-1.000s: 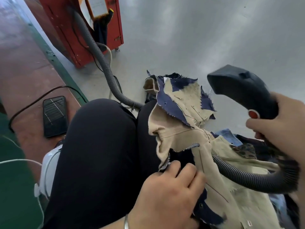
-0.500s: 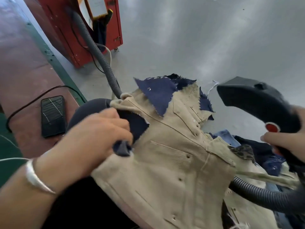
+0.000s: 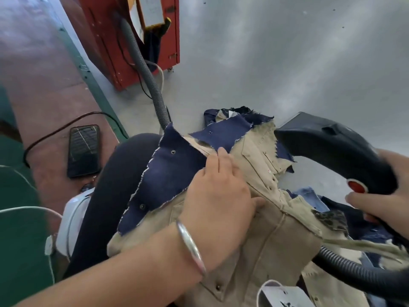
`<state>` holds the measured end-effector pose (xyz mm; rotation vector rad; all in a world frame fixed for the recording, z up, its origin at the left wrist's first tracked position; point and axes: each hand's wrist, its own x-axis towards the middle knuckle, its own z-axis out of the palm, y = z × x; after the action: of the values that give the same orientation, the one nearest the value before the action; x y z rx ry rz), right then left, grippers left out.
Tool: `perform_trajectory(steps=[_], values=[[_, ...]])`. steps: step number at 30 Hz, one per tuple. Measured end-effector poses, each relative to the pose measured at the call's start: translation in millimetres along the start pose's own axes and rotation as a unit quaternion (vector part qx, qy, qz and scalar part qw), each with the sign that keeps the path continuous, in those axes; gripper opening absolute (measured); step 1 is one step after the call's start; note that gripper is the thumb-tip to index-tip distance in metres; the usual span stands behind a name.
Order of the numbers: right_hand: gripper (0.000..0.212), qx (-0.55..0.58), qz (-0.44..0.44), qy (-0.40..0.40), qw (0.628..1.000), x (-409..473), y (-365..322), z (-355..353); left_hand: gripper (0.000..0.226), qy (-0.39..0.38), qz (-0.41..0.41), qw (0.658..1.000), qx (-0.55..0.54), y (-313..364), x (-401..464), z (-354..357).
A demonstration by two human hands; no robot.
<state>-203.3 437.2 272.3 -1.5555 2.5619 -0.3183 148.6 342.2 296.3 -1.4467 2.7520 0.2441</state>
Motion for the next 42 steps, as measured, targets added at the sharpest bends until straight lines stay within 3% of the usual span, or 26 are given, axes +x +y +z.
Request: perform_trajectory(steps=[3,7,11,14,16,22,26,30,34,38,42], values=[[0.064,-0.002,-0.015,-0.027,1.000,-20.0,-40.5,-11.0,0.085,0.029,0.027,0.999,0.006,-0.4,-3.0,10.7],[0.047,-0.007,-0.076,-0.084,0.994,-24.8,-126.5,-42.0,0.079,-0.001,0.001,1.000,0.006,4.1,-14.9,16.1],[0.030,-0.068,-0.128,-0.106,0.984,-19.6,-204.9,-68.9,0.070,0.021,0.023,0.999,-0.006,4.9,-16.2,20.2],[0.045,-0.111,-0.135,-0.135,0.975,-8.6,-236.1,-73.3,0.069,-0.003,0.012,1.000,0.002,6.8,-16.9,20.0],[0.034,-0.148,-0.136,-0.168,0.965,3.0,-248.8,-67.1,0.068,-0.011,0.009,1.000,0.011,6.7,-17.2,19.4],[0.021,-0.247,-0.247,-0.155,0.924,35.1,-295.7,-44.4,0.070,-0.001,0.012,1.000,0.024,3.0,-12.7,25.0],[0.007,-0.246,-0.276,-0.133,0.919,67.1,-327.9,-7.7,0.073,0.009,0.025,1.000,0.007,3.5,-12.3,23.7],[0.025,-0.202,-0.227,-0.145,0.942,93.8,-325.9,1.3,0.091,0.041,0.028,0.999,-0.023,0.8,-13.5,21.6],[0.025,-0.135,-0.158,-0.089,0.974,87.9,-281.2,-34.1,0.125,-0.006,0.001,1.000,-0.017,14.2,-11.9,15.1],[0.024,-0.049,-0.124,-0.078,0.988,35.4,-233.3,-62.2,0.123,0.007,0.023,0.999,-0.029,21.2,-9.2,20.1],[0.042,-0.016,-0.092,-0.081,0.992,-8.6,-202.5,-71.0,0.108,0.038,0.178,0.981,-0.065,23.8,-7.0,34.3]])
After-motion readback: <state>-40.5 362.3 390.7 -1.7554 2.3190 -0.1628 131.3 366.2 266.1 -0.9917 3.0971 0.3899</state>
